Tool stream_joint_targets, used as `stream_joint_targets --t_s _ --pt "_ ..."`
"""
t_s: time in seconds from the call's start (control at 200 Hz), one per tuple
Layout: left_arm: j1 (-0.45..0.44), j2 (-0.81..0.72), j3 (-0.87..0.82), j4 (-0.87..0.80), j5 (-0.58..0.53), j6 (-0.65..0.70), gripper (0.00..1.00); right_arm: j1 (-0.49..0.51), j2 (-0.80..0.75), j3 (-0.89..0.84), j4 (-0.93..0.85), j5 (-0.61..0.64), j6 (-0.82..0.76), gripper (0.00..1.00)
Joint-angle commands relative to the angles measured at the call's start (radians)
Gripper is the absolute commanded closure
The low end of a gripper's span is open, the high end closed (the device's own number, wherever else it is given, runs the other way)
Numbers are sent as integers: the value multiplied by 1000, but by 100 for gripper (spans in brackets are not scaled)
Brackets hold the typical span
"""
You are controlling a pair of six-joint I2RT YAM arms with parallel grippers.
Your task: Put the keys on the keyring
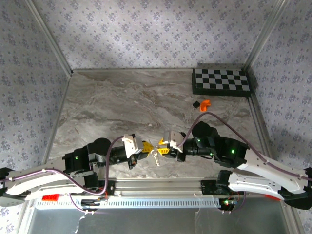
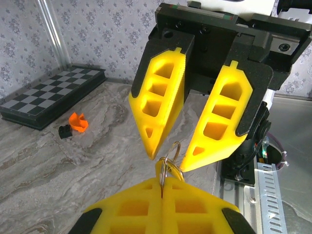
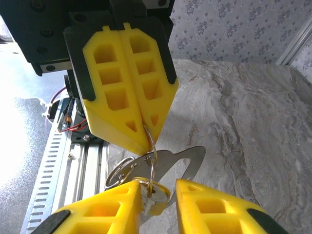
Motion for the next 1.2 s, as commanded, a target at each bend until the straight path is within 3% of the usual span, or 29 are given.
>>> stream_joint_targets --t_s 0.0,0.39,1.199 --pt "0 -14 2 46 14 -5 100 5 2 3 34 6 15 79" --pt "0 -13 0 59 14 -10 100 12 7 -13 51 14 15 99" --pt "1 -11 -43 194 23 -77 100 218 5 -104 104 436 -144 100"
